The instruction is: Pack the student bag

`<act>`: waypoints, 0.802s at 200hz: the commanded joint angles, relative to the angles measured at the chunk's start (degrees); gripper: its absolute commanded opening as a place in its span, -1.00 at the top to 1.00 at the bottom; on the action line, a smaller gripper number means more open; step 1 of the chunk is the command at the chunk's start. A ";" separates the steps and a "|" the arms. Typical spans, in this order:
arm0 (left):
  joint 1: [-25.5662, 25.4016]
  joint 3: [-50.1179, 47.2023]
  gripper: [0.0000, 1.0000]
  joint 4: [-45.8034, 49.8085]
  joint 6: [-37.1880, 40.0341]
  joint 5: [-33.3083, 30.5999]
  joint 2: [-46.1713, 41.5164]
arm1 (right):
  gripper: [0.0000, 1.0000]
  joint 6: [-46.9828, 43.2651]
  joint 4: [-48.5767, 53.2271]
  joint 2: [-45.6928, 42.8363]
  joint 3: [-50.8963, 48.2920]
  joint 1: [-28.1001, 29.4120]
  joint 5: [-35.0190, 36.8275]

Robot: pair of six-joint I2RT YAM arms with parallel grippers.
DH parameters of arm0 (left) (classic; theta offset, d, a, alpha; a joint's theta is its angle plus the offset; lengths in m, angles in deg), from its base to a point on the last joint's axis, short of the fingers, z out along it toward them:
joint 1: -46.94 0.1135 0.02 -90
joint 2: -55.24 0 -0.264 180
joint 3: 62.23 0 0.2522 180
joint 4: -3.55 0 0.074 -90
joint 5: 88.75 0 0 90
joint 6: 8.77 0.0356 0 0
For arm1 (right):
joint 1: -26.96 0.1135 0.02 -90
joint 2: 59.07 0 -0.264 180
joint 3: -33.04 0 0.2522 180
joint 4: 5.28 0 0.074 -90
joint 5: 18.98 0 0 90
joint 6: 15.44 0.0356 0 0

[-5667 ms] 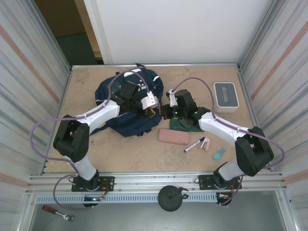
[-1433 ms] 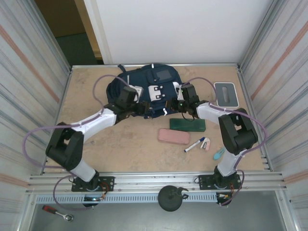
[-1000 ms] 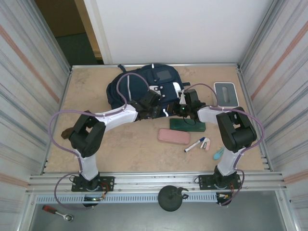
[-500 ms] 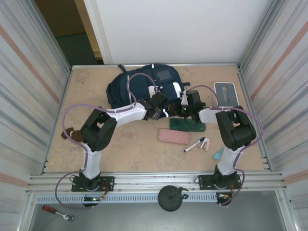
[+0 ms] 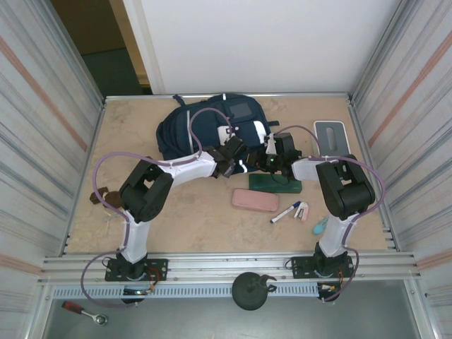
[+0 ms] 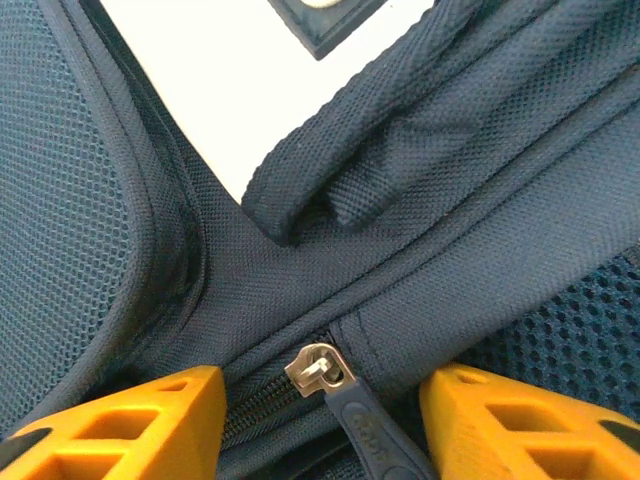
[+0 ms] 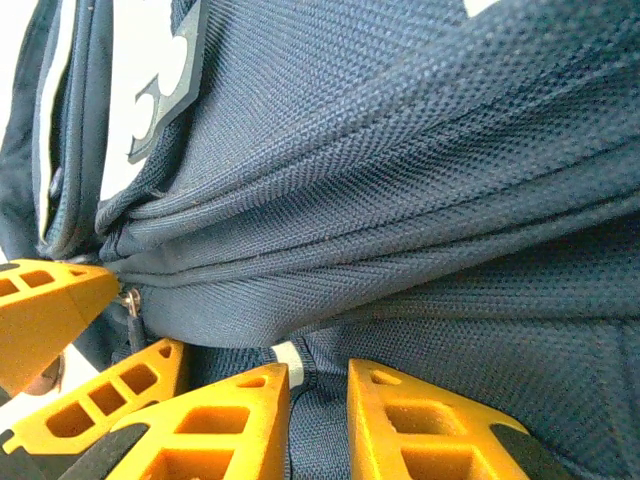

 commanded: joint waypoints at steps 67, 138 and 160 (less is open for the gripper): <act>-0.45 0.34 0.35 2.99 0.76 1.22 -1.43 | 0.55 0.72 1.60 1.19 -0.72 -0.76 0.56; -0.45 -0.04 0.64 3.00 0.82 2.14 -2.41 | 0.55 0.73 1.70 1.51 -0.73 -0.81 0.85; -0.42 0.45 0.72 2.76 1.10 2.67 -2.78 | 0.55 0.53 2.11 1.34 -0.74 -0.86 1.18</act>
